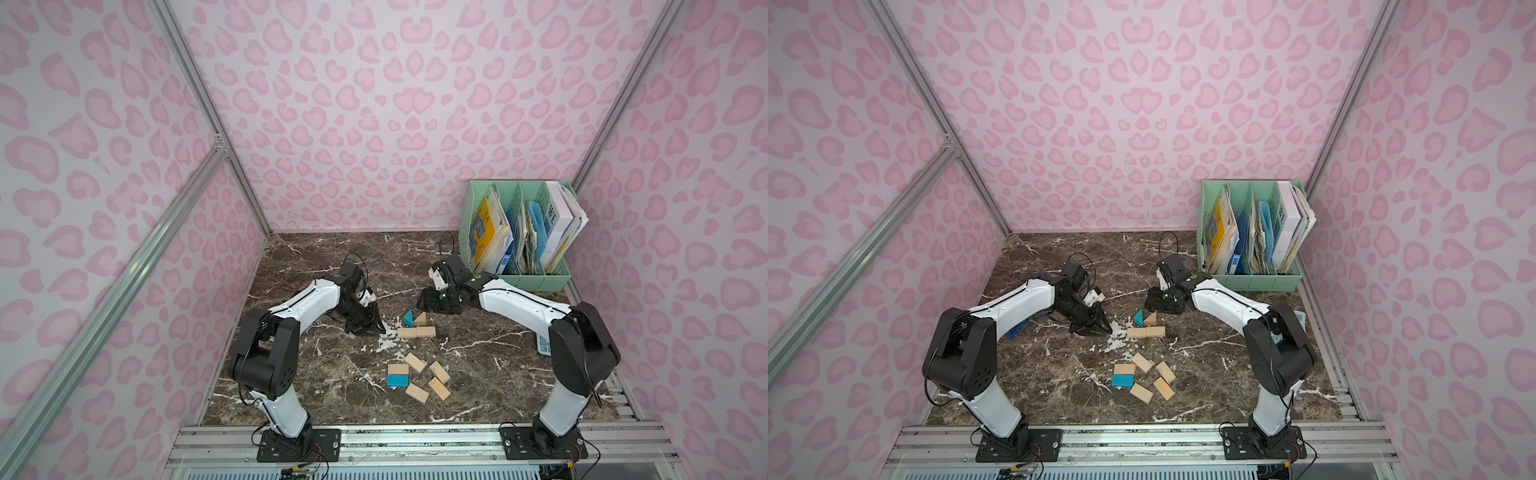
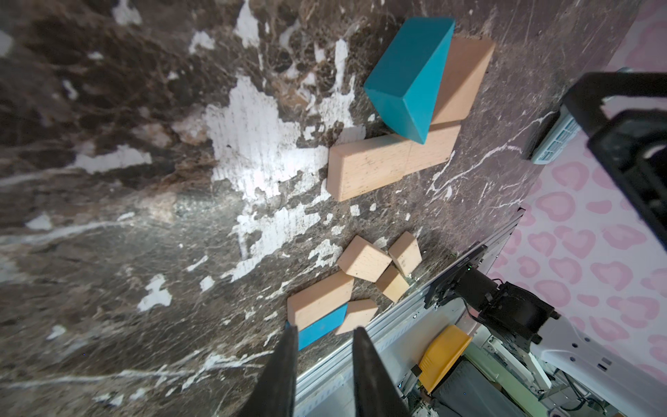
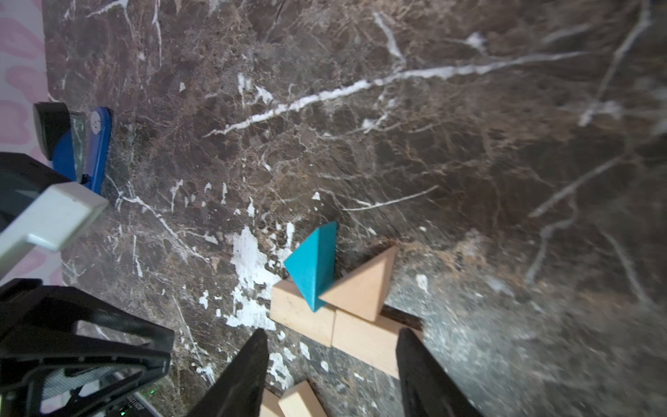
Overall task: Assemble a carrot with building blocks
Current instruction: Adjust the building block at the center of the board.
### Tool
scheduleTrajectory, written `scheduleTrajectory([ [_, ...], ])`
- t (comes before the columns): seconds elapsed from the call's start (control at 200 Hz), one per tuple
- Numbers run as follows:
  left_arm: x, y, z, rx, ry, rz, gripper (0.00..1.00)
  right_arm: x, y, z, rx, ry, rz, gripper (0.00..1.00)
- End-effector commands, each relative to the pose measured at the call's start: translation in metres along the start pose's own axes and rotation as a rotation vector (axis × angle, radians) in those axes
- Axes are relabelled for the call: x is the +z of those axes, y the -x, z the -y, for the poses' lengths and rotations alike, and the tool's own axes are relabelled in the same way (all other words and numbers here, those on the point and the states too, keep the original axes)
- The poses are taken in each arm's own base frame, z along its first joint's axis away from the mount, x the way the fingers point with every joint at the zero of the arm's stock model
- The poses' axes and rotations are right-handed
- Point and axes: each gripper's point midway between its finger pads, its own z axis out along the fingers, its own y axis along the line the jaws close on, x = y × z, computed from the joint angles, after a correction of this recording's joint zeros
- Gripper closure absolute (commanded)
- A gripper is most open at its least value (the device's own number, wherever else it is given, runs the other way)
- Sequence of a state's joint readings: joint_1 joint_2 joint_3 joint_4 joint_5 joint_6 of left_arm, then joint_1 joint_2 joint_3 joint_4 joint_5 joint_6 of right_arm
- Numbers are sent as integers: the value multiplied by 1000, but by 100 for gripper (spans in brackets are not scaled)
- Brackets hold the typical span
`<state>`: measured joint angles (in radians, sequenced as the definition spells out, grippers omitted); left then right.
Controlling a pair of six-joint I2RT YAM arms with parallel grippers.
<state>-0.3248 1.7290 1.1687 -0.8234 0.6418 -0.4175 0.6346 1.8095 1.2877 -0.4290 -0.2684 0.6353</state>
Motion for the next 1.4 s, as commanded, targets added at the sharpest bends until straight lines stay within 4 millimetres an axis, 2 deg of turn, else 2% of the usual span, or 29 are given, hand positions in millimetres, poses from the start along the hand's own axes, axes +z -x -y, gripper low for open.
scheduleTrajectory([
  [0.0,-1,-1,2,2,-12,-7,73,17,5,-13,-5,68,-42,41],
  [0.02,-1,-2,2,2,-10,-7,72,23,3,-10,-2,60,-55,41],
  [0.035,-1,-2,1,2,-9,-5,72,22,12,-16,-9,70,-39,41],
  [0.06,-1,-3,1,1,-6,-4,72,25,15,-17,-11,71,-39,41],
  [0.26,-3,-11,-5,-2,5,3,72,45,28,-18,-30,62,-51,41],
  [0.391,-2,-14,-8,-3,15,7,72,57,23,-14,-32,48,-84,41],
  [0.611,-1,-12,-8,-7,11,7,73,72,7,-26,-83,36,-133,41],
  [0.911,0,-11,-9,-9,10,5,73,73,-6,-35,-113,20,-155,41],
  [1.397,2,-9,-9,-9,4,-2,73,68,-17,-35,-108,-7,-168,41],
])
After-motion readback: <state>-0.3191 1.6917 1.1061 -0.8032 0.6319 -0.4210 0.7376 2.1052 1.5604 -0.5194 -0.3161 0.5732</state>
